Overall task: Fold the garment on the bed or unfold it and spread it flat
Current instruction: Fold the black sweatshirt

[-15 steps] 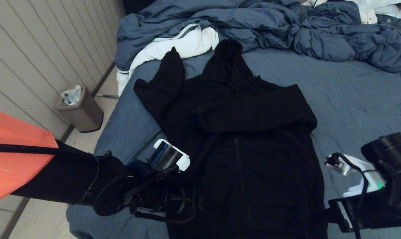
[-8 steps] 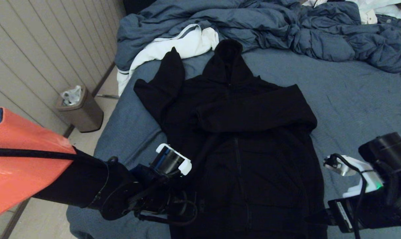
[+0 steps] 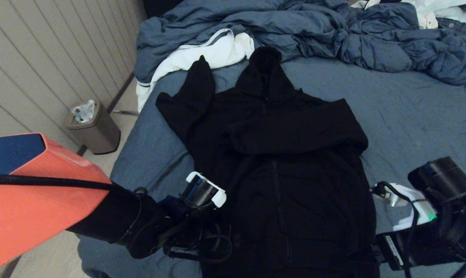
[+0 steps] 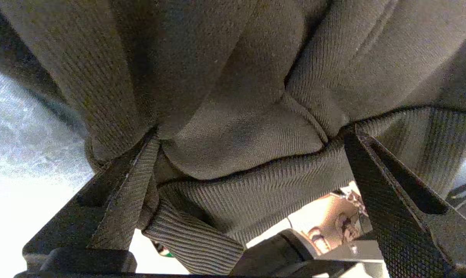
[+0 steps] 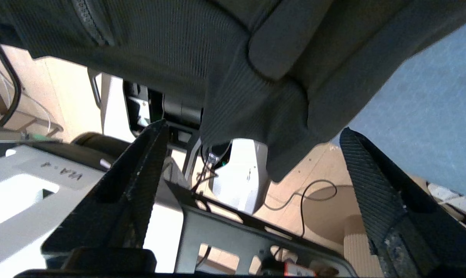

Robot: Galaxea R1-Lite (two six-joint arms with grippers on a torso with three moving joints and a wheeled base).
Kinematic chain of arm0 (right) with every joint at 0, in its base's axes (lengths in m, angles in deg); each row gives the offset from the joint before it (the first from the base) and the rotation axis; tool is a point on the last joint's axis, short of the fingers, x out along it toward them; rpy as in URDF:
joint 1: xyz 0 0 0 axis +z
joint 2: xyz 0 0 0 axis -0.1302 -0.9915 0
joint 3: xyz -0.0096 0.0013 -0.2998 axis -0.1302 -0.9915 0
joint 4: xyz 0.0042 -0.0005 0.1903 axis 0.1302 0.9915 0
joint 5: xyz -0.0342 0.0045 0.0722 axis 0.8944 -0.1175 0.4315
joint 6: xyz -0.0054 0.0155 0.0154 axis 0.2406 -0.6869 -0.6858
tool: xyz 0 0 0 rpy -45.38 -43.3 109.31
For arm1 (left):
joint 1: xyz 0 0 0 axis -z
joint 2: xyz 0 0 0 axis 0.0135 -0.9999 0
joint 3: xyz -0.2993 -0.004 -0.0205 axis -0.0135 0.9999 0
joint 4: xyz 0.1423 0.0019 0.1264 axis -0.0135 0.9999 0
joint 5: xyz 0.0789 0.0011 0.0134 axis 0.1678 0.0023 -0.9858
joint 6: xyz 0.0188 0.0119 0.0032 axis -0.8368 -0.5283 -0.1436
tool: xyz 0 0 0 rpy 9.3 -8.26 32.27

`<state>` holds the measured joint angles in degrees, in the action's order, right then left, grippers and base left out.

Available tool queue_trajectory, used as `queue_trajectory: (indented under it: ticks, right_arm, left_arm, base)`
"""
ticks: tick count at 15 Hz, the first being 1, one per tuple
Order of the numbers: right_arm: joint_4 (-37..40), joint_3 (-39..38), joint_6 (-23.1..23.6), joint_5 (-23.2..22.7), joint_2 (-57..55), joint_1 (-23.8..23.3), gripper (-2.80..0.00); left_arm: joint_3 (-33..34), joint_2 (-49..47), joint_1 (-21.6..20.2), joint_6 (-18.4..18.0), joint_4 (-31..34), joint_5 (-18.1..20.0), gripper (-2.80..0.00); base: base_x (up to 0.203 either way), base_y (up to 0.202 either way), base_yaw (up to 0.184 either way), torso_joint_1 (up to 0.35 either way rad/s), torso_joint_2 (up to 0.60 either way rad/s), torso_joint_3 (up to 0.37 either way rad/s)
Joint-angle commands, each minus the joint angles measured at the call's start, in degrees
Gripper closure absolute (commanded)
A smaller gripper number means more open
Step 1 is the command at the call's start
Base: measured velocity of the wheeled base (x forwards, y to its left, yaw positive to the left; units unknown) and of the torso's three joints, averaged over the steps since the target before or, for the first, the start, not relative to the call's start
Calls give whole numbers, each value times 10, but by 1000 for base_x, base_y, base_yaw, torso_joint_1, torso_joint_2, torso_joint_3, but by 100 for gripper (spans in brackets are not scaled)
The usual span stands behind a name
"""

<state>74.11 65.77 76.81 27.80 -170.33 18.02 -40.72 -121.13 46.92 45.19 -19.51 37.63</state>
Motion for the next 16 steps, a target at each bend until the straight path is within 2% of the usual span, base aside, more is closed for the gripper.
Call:
queue_trajectory:
  ticks: [1,3,4,13,16]
  right_arm:
    - [-8,-6,1,-1,-8,0,-280]
    - [-12,-15,2,-1,-16,2,-280]
    - [-12,-18,1,-1,-19,1,-280]
    - [-36,-14,1,0,-54,-19,-280]
    - [-76,-23,1,0,-82,-20,-280]
  left_arm:
    - [0,-14,0,2,-2,2,-280]
    - [3,-13,0,1,-1,1,-280]
    - [7,-11,0,0,-1,2,0]
    - [-9,-7,2,1,-14,3,0]
    - [-10,-6,2,2,-14,3,0]
  base:
    - [0,0,0,0,0,0]
    - [0,0,0,0,0,0]
    - [0,0,0,0,0,0]
    - [0,0,0,0,0,0]
    - [0,0,0,0,0,0]
